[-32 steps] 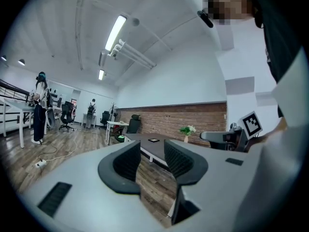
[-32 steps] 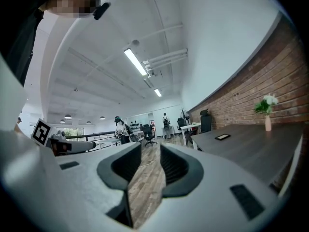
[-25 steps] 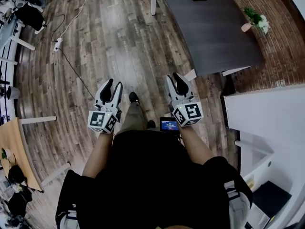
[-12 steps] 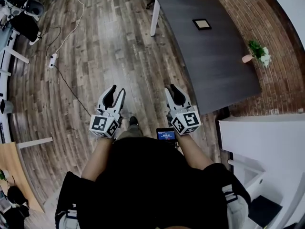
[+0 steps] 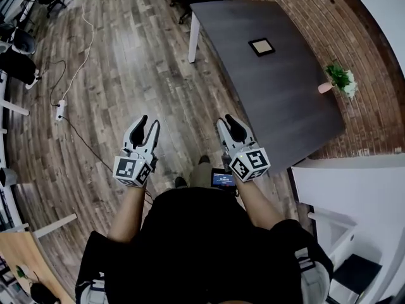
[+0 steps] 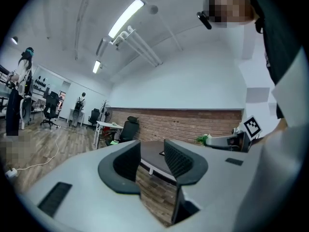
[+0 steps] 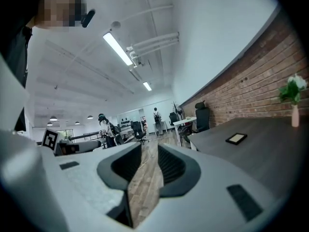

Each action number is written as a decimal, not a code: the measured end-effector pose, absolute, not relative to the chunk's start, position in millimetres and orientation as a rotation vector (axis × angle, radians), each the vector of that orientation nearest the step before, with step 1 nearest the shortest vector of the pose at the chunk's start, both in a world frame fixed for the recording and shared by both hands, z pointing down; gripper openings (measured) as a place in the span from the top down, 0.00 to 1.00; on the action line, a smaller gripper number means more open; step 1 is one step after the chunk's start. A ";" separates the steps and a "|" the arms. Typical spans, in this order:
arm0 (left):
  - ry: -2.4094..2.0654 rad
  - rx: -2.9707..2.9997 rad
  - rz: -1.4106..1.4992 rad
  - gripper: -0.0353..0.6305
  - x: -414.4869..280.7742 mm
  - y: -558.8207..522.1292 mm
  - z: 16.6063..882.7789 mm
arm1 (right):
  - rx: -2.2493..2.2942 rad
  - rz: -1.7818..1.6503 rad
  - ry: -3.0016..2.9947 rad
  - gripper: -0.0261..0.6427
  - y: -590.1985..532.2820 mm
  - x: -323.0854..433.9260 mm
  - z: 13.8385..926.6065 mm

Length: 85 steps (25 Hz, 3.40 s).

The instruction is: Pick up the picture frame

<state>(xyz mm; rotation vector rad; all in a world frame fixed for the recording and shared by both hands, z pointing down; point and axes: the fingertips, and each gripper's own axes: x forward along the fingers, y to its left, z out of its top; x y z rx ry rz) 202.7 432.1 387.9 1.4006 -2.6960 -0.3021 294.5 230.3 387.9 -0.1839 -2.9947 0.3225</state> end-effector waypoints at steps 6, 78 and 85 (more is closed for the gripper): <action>-2.672 1.419 -0.271 0.75 125.2 371.0 395.7 | -0.164 0.405 -3.026 0.80 167.9 214.7 397.6; -1.104 2.193 0.248 0.75 -155.2 -317.2 531.5 | 1.282 0.826 -2.621 0.80 -311.7 14.3 509.8; -1.033 2.116 0.398 0.74 -131.9 -346.8 579.9 | 1.224 0.935 -2.481 0.80 -345.4 7.0 567.3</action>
